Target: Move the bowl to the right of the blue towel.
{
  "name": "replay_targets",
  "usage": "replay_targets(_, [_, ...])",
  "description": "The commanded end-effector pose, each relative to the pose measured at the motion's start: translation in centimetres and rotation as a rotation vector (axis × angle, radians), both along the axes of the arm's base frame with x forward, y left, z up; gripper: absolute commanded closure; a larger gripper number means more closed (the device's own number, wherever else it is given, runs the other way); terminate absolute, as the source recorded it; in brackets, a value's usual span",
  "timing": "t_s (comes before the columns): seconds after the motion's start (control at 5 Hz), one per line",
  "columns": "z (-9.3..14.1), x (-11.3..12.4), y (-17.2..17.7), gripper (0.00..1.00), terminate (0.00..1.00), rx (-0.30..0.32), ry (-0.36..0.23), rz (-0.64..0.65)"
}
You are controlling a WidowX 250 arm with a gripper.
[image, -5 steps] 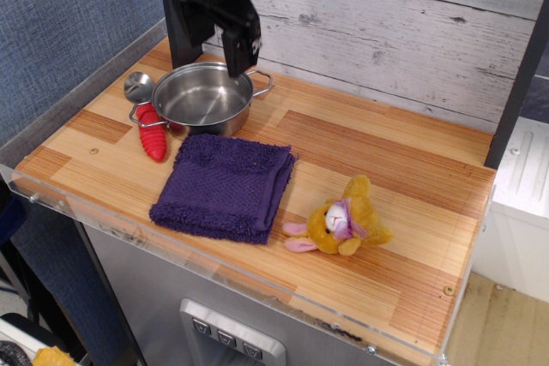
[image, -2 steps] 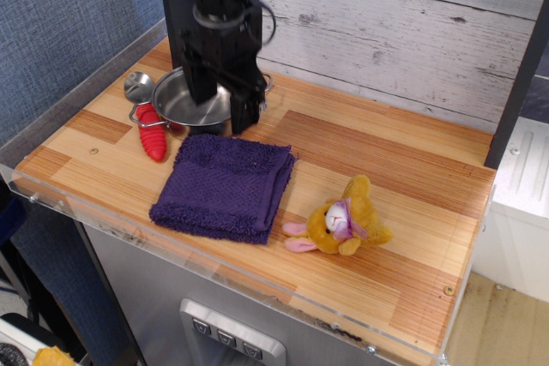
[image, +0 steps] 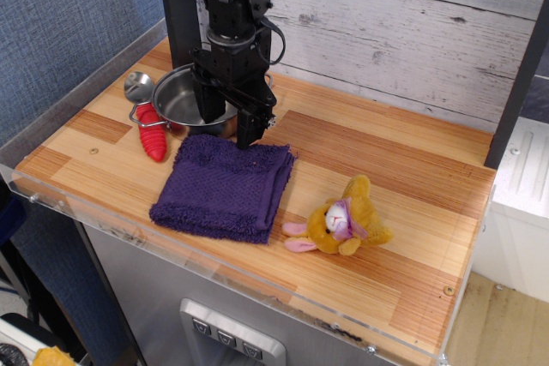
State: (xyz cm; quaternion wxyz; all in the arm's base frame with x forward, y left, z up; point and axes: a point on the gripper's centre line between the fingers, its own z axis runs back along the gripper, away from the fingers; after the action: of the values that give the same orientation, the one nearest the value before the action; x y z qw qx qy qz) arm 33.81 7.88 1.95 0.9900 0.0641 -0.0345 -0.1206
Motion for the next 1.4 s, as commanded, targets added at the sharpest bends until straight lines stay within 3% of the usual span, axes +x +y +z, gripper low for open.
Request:
replay_targets(0.0, [1.7, 0.7, 0.3, 1.00, 0.00, 0.036, -0.052, 0.012])
replay_targets(0.6, [4.1, 1.5, 0.0, 1.00, 0.00, 0.039, -0.094, 0.023])
replay_targets(1.2, [8.8, 2.5, -3.9, 1.00, 0.00, -0.012, -0.194, -0.048])
